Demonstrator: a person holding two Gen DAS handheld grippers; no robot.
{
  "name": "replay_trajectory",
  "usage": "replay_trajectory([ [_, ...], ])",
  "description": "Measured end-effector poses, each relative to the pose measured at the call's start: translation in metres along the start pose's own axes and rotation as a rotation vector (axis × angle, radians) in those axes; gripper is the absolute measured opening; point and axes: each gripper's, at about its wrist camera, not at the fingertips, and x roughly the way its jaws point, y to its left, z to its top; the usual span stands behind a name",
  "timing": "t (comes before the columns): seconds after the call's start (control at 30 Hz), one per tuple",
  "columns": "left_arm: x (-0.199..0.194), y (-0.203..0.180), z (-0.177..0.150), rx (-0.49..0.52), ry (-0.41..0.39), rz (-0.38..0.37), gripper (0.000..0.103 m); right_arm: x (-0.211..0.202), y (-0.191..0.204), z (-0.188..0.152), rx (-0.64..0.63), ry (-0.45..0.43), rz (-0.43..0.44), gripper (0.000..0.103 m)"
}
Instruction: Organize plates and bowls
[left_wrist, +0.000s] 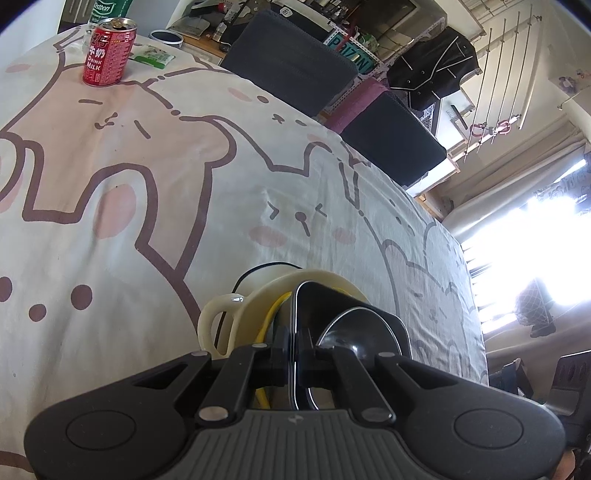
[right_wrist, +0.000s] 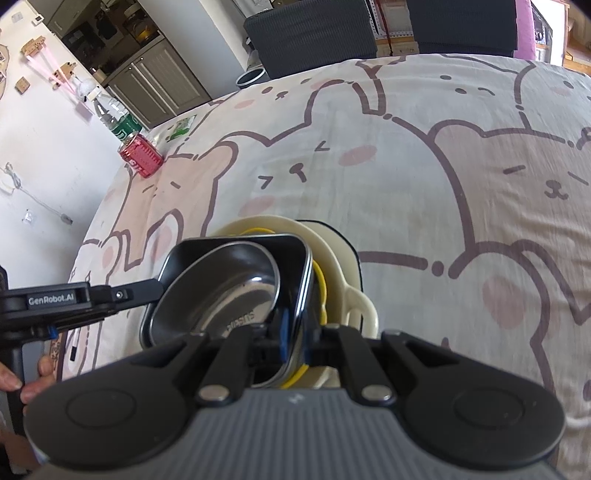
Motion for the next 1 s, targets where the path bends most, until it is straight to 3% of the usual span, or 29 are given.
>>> replay_trajectory([
  [0.2, -0.001, -0.002, -0.001, 0.018, 0.012, 0.013, 0.004, 0.000, 0.001, 0.000, -0.013, 0.001, -0.007, 0.011],
  [0.33, -0.003, -0.002, -0.002, 0.027, 0.020, 0.030, 0.010, -0.004, 0.003, -0.001, -0.036, -0.011, -0.017, 0.013],
  [0.6, -0.023, -0.008, -0.006, 0.068, -0.005, 0.080, 0.045, -0.023, 0.002, -0.006, -0.078, -0.063, -0.071, 0.045],
  [0.77, -0.042, -0.016, -0.010, 0.112, -0.050, 0.115, 0.089, -0.046, -0.002, -0.012, -0.092, -0.144, -0.112, 0.073],
  [0.87, -0.055, -0.023, -0.014, 0.138, -0.081, 0.125, 0.100, -0.062, -0.002, -0.018, -0.100, -0.195, -0.146, 0.086],
  [1.0, -0.076, -0.036, -0.022, 0.172, -0.123, 0.109, 0.103, -0.086, -0.002, -0.027, -0.079, -0.260, -0.154, 0.096],
])
